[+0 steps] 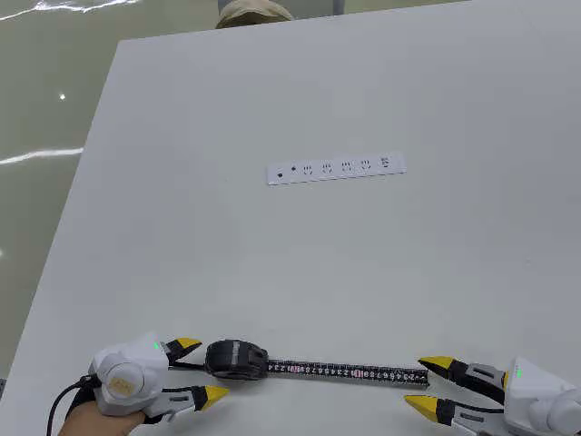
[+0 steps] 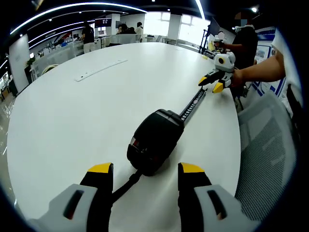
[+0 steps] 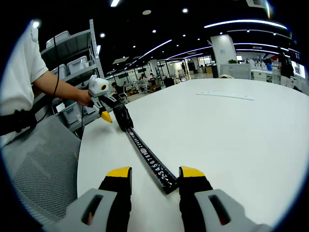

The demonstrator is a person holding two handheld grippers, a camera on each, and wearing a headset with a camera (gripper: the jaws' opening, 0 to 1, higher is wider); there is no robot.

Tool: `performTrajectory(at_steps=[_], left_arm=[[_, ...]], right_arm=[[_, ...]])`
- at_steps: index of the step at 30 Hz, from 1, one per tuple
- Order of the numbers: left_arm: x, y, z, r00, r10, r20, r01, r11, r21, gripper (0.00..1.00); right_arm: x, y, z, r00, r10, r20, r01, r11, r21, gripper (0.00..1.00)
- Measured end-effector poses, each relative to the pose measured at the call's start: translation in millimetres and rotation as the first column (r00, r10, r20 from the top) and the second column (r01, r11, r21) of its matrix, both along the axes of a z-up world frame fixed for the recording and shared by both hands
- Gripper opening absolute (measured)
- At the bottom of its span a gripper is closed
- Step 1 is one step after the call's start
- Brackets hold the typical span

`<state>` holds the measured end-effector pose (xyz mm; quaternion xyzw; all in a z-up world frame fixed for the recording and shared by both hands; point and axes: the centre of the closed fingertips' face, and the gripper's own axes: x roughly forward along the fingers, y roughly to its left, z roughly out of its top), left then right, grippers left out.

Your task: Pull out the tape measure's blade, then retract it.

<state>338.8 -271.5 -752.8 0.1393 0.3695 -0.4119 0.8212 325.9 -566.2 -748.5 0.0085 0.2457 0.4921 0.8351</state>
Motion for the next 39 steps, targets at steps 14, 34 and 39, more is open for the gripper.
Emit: performTrajectory(at_steps=[14, 34, 39], left_arm=[[-12.5, 7.3, 10.4, 0.997, 0.073, 0.019, -0.072, 0.997, -0.036, 0.55], [-31.3, 20.9, 27.5, 0.986, 0.157, 0.057, -0.153, 0.986, -0.07, 0.57], [-38.2, 25.5, 29.5, 0.98, 0.192, 0.051, -0.187, 0.978, -0.087, 0.57]], right_arm=[[-4.9, -4.1, 6.3, 0.997, -0.067, -0.027, 0.067, 0.998, -0.018, 0.45], [-18.5, -8.0, 21.7, 0.99, -0.136, -0.037, 0.135, 0.99, -0.043, 0.51], [-23.7, -9.3, 25.4, 0.988, -0.148, -0.032, 0.146, 0.988, -0.048, 0.52]])
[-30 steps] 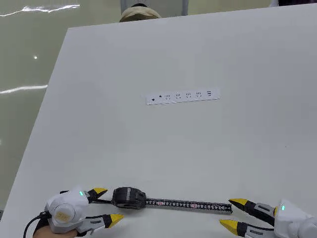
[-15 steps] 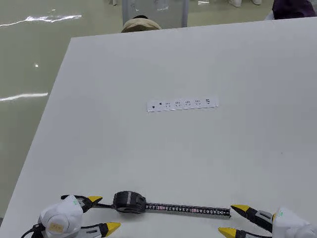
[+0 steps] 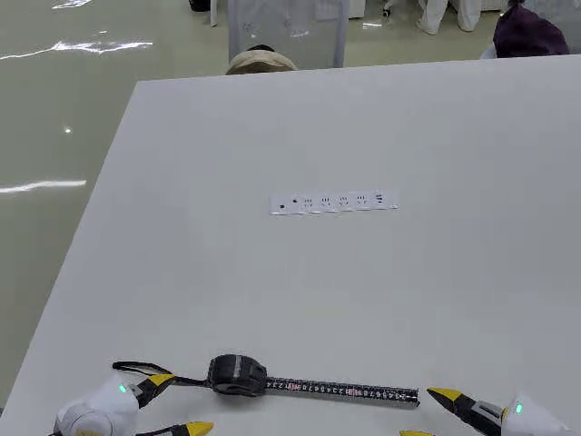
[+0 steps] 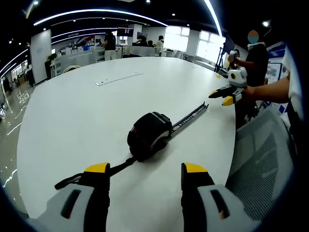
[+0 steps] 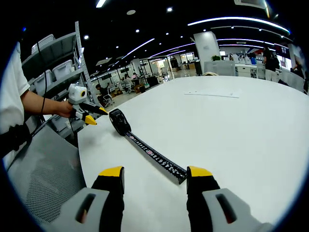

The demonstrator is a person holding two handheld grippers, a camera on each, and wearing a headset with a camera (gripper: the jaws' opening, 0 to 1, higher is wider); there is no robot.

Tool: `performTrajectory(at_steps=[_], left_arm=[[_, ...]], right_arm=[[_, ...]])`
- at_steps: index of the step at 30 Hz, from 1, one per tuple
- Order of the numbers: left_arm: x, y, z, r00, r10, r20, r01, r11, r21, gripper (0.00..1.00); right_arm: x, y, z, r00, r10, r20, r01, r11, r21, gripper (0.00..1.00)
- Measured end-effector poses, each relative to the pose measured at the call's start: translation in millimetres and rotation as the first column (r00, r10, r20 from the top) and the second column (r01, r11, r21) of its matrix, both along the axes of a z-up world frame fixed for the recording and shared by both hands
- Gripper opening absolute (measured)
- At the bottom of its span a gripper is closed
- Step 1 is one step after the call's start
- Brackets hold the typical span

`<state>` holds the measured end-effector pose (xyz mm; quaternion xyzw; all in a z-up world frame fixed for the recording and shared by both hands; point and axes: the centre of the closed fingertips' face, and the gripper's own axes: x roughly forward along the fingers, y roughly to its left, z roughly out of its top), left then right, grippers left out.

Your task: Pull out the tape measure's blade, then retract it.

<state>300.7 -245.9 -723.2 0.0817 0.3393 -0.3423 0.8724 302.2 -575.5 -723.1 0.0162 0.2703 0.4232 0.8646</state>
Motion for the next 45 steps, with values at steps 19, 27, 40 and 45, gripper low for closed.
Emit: performTrajectory(at_steps=[19, 27, 40, 45], left_arm=[[-25.6, 12.4, 6.4, 0.992, 0.129, 0.009, -0.129, 0.991, -0.035, 0.62], [-36.1, 15.6, 4.1, 0.987, 0.161, 0.002, -0.161, 0.986, -0.043, 0.66], [-46.2, 23.1, 4.7, 0.977, 0.214, 0.004, -0.213, 0.975, -0.056, 0.72], [-48.7, 26.1, 4.8, 0.971, 0.238, 0.003, -0.237, 0.969, -0.071, 0.73]], right_arm=[[-16.7, -8.7, 8.0, 0.999, -0.029, 0.016, 0.029, 0.999, -0.023, 0.58], [-23.2, -9.5, 10.2, 0.999, -0.046, 0.017, 0.046, 0.999, -0.02, 0.61], [-28.6, -10.0, 11.4, 0.997, -0.077, 0.024, 0.077, 0.997, -0.003, 0.66], [-30.9, -10.7, 12.5, 0.996, -0.089, 0.026, 0.089, 0.996, 0.003, 0.66]])
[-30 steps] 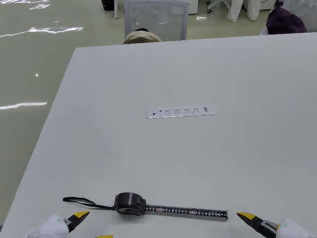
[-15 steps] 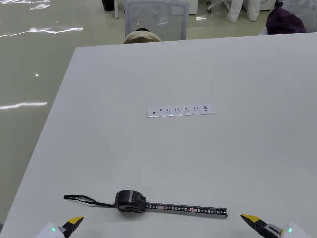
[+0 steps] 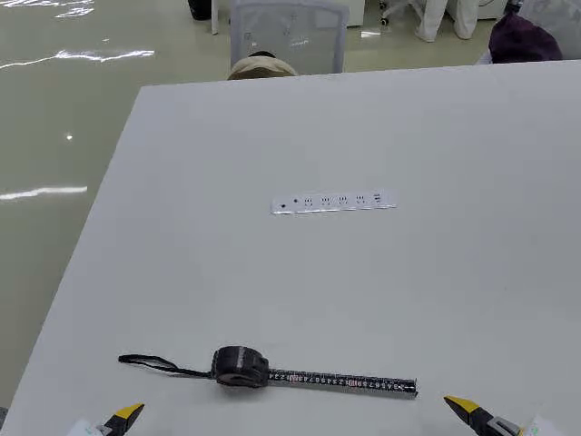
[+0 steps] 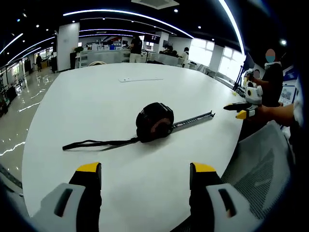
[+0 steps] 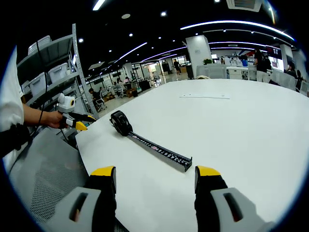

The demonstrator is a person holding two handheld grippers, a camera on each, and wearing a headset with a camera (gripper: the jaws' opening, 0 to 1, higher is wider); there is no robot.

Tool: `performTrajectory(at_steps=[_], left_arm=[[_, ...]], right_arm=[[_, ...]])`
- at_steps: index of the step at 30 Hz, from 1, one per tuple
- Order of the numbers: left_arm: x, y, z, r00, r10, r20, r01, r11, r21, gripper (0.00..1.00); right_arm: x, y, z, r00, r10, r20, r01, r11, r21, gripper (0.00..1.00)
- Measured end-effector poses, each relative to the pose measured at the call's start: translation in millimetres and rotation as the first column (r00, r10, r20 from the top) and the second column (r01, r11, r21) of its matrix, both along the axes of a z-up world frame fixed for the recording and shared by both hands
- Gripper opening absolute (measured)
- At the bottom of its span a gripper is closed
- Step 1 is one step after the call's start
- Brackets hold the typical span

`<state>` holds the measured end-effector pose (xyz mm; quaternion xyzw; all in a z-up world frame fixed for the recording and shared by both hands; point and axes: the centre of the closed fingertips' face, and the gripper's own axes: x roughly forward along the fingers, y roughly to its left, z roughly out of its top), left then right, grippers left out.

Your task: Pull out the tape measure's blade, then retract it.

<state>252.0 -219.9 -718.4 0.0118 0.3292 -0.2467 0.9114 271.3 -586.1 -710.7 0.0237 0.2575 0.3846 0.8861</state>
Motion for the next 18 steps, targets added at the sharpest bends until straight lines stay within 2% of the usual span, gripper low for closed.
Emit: performTrajectory(at_steps=[8, 18], left_arm=[[-10.9, -1.6, 3.8, 1.0, 0.027, -0.002, -0.027, 0.999, -0.02, 0.76], [-18.4, 7.5, 2.0, 0.997, 0.081, 0.005, -0.081, 0.996, -0.031, 0.78]], right_arm=[[-3.8, -3.9, 0.7, 1.0, -0.019, 0.005, 0.019, 1.0, 0.007, 0.67], [-13.0, -3.3, -0.6, 1.0, -0.026, 0.008, 0.026, 1.0, 0.004, 0.67]])
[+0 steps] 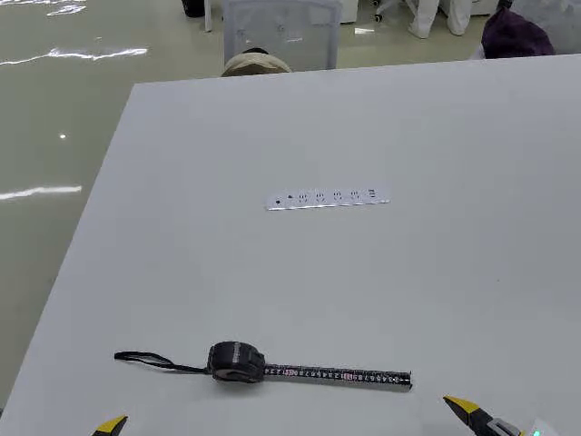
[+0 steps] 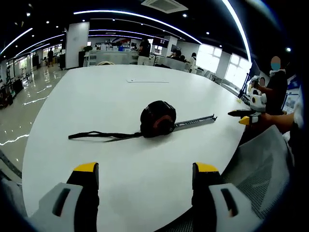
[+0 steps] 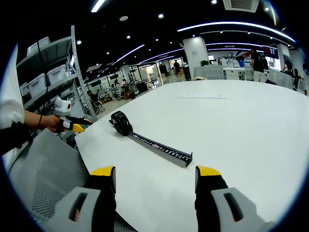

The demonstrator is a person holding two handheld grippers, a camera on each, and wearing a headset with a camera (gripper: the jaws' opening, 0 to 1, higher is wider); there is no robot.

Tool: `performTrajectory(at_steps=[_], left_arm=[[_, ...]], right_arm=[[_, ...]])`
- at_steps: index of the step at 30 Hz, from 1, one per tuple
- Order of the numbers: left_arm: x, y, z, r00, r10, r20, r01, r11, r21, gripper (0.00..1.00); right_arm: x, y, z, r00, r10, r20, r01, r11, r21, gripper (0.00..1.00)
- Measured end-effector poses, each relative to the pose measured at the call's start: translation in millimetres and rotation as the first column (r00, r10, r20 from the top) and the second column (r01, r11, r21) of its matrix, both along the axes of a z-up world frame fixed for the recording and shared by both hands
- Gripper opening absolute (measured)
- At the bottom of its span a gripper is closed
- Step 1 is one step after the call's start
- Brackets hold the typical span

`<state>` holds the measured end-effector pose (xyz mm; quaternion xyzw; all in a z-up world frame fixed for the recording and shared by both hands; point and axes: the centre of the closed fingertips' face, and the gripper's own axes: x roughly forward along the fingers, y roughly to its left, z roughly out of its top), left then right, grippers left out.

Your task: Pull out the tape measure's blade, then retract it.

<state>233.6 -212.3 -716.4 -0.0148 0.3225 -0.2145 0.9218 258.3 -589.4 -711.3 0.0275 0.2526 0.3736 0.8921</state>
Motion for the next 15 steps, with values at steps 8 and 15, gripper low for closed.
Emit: performTrajectory(at_steps=[8, 15], left_arm=[[-2.1, 4.1, -3.2, 1.0, 0.009, -0.004, -0.009, 1.0, -0.002, 0.77], [0.1, 4.4, -1.5, 1.0, 0.011, 0.001, -0.011, 1.0, -0.003, 0.77]], right_arm=[[-2.4, 2.0, -0.4, 1.0, 0.001, -0.003, -0.001, 1.0, 0.0, 0.67], [-2.0, 2.3, 0.5, 1.0, 0.0, -0.001, 0.0, 1.0, 0.004, 0.67]])
